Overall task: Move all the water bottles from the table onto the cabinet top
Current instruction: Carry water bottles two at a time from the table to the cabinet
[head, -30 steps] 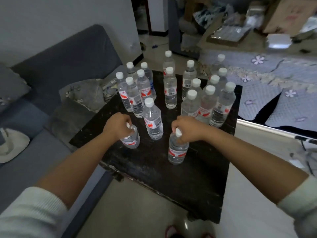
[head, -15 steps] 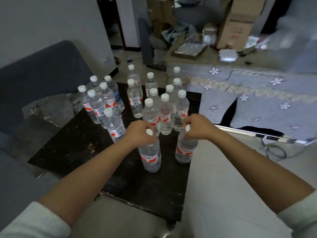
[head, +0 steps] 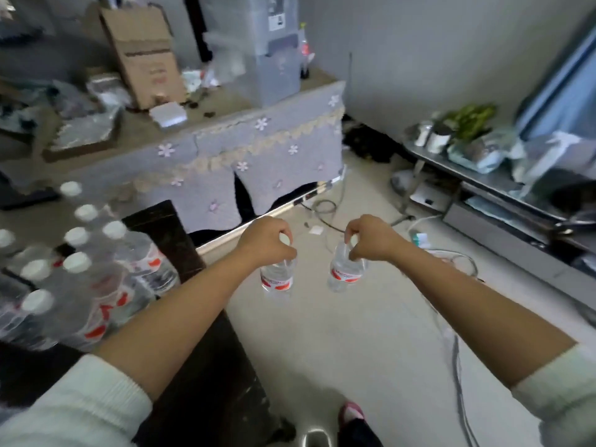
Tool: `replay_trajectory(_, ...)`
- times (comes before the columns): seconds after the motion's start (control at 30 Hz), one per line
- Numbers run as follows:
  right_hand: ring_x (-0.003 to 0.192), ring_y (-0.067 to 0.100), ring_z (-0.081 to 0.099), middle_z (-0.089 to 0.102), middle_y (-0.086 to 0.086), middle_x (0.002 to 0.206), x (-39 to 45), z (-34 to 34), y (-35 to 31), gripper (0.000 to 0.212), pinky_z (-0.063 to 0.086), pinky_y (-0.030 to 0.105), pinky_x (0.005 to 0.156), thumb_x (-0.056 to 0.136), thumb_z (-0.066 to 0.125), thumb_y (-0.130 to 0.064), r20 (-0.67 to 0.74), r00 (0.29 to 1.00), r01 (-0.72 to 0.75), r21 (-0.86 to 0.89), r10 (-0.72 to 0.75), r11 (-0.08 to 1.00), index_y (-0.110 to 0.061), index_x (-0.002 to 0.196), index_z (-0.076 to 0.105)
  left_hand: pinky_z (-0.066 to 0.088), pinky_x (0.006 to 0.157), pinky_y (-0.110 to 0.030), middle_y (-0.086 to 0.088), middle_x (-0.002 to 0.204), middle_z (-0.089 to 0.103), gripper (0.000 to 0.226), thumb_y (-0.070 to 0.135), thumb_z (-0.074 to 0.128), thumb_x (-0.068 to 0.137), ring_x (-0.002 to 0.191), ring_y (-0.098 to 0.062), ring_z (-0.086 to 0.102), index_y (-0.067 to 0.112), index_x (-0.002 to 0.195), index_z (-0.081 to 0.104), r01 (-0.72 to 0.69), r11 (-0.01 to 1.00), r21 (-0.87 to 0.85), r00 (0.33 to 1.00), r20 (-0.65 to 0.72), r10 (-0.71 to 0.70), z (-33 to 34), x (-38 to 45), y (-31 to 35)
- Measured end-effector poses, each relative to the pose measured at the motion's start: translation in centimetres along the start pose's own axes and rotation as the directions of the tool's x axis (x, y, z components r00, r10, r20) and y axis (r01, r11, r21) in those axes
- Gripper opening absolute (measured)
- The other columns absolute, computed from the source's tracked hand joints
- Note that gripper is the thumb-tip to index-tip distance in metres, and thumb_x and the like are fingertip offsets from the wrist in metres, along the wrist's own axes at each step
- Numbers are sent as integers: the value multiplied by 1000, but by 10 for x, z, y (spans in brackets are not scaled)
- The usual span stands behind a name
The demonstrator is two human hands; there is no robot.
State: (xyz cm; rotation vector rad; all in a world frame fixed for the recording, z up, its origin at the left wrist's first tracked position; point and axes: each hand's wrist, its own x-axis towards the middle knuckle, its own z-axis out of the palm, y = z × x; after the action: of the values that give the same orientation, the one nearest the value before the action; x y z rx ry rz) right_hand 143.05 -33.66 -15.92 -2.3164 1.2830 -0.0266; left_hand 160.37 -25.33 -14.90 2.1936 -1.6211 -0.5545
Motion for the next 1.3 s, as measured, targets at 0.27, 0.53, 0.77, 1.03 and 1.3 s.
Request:
replay_trajectory(0.27, 107, 26, 58, 62, 10, 118, -94, -32, 133, 32, 42, 27, 75, 77, 67, -11, -93, 880, -465, 27, 465, 885, -11, 109, 66, 36, 63, -21, -1, 86, 55, 19, 12, 71, 72, 82, -18, 52, 8, 91, 70, -242, 970, 0, 935, 268, 233, 90, 42, 126)
replay_trajectory(0.53, 94, 20, 53, 61, 7, 112, -194, -67, 272, 32, 44, 24, 71, 78, 69, -13, -98, 723, -670, 143, 684, 728, -9, 109, 66, 42, 58, -22, -5, 90, 59, 16, 14, 70, 73, 83, -24, 60, 13, 89, 68, -411, 912, -6, 812, 452, 369, 184, 46, 276)
replay_trajectory(0.77, 88, 16, 46, 60, 8, 114, -283, -103, 413, 32, 40, 25, 70, 79, 67, -13, -94, 621, -748, 227, 778, 624, -10, 110, 65, 39, 43, -17, 0, 74, 58, 8, 11, 67, 74, 53, -10, 49, 16, 74, 60, -515, 856, -46, 693, 565, 447, 286, 33, 444)
replay_trajectory(1.03, 84, 17, 49, 50, 0, 93, -362, -155, 526, 31, 37, 18, 51, 76, 67, -9, -141, 477, -775, 398, 868, 491, -9, 107, 67, 43, 47, -20, 4, 66, 54, 26, 9, 68, 72, 48, -9, 48, 22, 56, 52, -607, 787, -110, 609, 572, 549, 357, 21, 604)
replay_trajectory(1.3, 73, 20, 51, 61, 14, 89, -415, -204, 647, 30, 36, 21, 48, 74, 68, -8, -208, 217, -736, 607, 954, 300, 1, 103, 67, 43, 58, -22, -2, 83, 59, 11, 14, 69, 72, 75, -20, 55, 17, 67, 60, -703, 702, -112, 511, 607, 609, 433, 28, 737)
